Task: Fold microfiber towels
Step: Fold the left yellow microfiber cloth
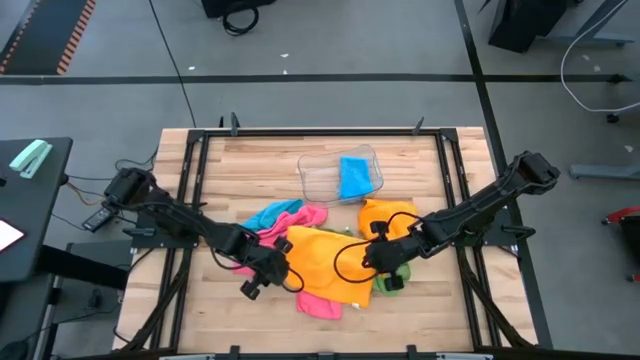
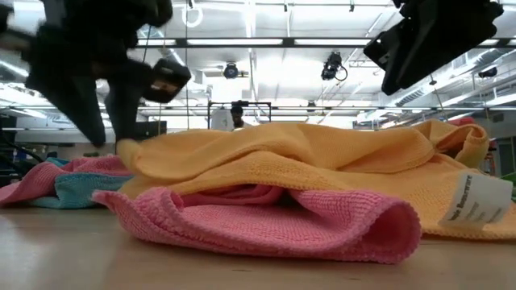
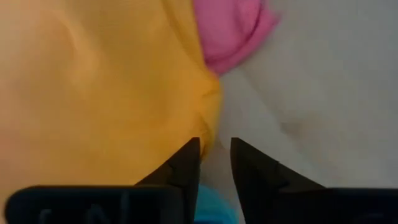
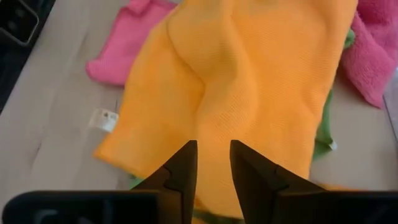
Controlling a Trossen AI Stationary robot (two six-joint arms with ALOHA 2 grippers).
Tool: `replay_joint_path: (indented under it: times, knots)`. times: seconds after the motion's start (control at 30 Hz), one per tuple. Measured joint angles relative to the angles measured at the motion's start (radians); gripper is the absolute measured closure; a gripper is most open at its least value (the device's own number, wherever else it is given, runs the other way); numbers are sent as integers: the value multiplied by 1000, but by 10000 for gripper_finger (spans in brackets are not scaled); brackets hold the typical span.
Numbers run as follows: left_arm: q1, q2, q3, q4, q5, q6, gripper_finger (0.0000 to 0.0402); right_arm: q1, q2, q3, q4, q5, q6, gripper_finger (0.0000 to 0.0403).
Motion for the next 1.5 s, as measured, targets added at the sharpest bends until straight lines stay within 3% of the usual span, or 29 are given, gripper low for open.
replay_joint_path:
  times: [0.23, 0.57, 0.77, 1.0, 1.3, 1.5]
  knots:
    - [-17, -44, -1, -15, 1, -47, 281, 51, 61, -22, 142, 47, 7, 283]
    - [-17, -51, -1, -8, -2, -54, 305, 170, 269, 39, 186, 240, -49, 287]
    - [-12, -73, -1, -2, -15, -53, 319, 153, 368, 103, 134, 274, -48, 297]
    - [-12, -73, -1, -2, -16, -52, 328, 93, 369, 105, 110, 357, -38, 288]
    - [-12, -73, -1, -3, -16, -58, 328, 36, 369, 105, 99, 269, -114, 237]
    - [-12, -73, -1, -6, -16, -51, 336, 62, 372, 105, 153, 215, -180, 239]
